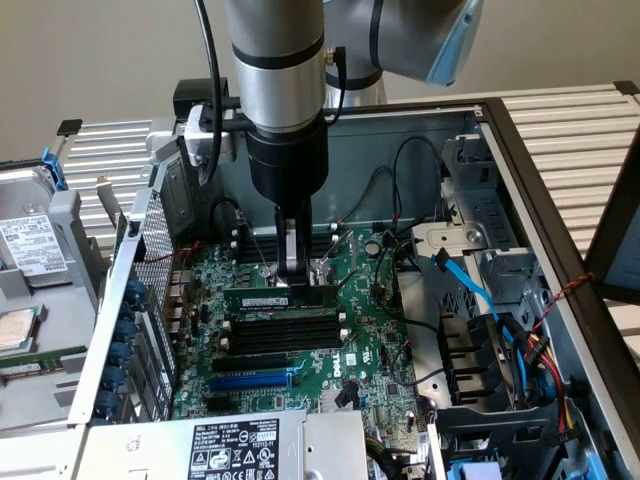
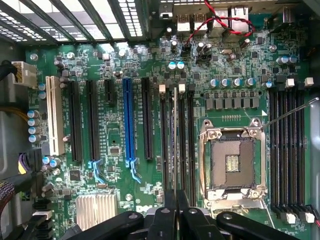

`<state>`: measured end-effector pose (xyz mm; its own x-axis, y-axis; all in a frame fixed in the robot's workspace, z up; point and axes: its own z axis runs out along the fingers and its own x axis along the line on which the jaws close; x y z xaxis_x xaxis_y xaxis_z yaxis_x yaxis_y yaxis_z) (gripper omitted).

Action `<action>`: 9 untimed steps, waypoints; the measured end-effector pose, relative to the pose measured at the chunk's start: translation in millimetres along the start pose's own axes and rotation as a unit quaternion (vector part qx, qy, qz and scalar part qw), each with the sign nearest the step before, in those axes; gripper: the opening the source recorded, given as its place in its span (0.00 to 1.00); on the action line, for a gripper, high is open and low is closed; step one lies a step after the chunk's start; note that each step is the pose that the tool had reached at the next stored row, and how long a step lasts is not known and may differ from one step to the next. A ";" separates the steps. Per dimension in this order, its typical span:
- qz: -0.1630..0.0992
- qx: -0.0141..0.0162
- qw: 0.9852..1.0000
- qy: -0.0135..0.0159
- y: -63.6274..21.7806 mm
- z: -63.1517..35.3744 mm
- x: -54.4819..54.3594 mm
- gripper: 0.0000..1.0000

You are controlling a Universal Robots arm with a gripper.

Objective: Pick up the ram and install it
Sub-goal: 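Insert the ram into the slot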

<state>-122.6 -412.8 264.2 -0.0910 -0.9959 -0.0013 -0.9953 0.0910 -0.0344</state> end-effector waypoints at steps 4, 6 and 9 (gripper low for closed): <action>0.000 -0.002 1.000 -0.001 0.0 2.5 0.2 0.13; 0.000 -0.005 1.000 -0.003 0.1 4.2 0.2 0.13; 0.000 -0.011 1.000 -0.006 0.2 6.8 0.9 0.13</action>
<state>-122.6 -413.7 257.4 -0.0911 -0.9957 -0.0142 -0.9958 0.0913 -0.0119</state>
